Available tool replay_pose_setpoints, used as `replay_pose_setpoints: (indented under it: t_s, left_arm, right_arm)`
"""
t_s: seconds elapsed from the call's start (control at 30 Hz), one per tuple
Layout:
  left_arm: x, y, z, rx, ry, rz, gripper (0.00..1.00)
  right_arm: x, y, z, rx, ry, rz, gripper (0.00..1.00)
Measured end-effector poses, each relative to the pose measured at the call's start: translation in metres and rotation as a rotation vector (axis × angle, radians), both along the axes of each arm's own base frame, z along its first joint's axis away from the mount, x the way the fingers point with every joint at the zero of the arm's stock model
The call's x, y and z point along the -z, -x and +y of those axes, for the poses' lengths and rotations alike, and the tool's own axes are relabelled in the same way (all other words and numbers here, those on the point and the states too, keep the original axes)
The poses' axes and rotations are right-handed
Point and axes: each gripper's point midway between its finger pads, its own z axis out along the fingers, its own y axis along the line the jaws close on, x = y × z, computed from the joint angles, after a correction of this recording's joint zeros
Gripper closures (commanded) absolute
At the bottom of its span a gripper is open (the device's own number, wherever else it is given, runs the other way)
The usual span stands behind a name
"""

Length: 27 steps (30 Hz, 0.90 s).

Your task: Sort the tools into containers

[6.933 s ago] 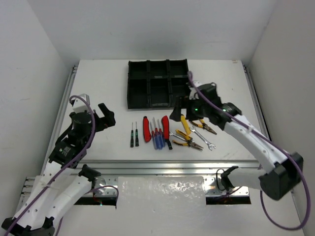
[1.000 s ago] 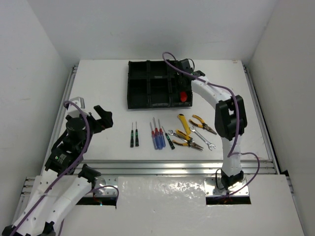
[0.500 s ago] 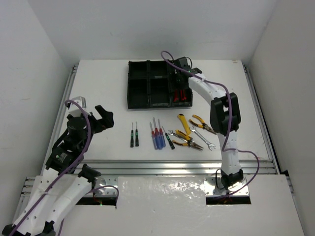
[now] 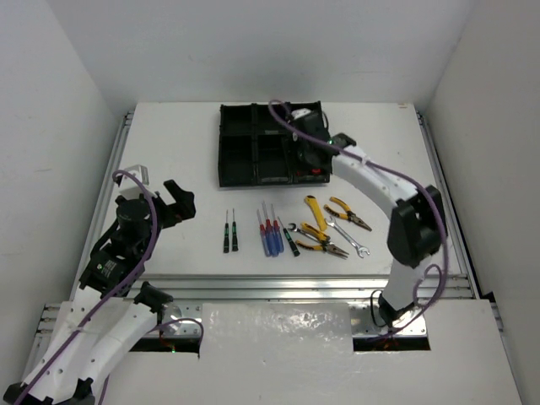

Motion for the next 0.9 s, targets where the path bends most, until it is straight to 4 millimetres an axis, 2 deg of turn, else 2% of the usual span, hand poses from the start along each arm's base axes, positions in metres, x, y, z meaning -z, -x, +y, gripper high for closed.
replay_pose_setpoints:
  t_s: [0.1,0.17,0.23,0.3,0.37,0.5,0.9]
  left_arm:
    - [0.0,0.0,0.001,-0.004,-0.001,-0.001,0.0]
    - [0.0,0.0,0.001,-0.005,-0.001,-0.001,0.0]
    - [0.0,0.0,0.001,-0.005,-0.001,-0.002,0.0]
    - [0.0,0.0,0.001,-0.004,-0.001,-0.001,0.0]
    - [0.0,0.0,0.001,-0.004,-0.001,-0.001,0.0]
    - [0.0,0.0,0.001,-0.004,-0.001,-0.001,0.0]
    - [-0.001,0.0,-0.001,0.007,0.003,-0.002,0.0]
  right_arm:
    - [-0.001,0.062,0.039,-0.109,-0.019,0.002,0.68]
    - [0.013,0.101,0.062,-0.18,-0.021,0.034,0.7]
    - [0.034,0.126,0.071,-0.208,-0.001,0.083,0.7]
    - [0.056,0.142,0.069,-0.205,0.027,0.132,0.7]
    - [0.073,0.149,0.065,-0.188,0.054,0.169,0.7]
    - [0.095,0.155,0.064,-0.158,0.074,0.215,0.7]
    - [0.134,0.169,0.069,-0.125,0.069,0.302,0.7]
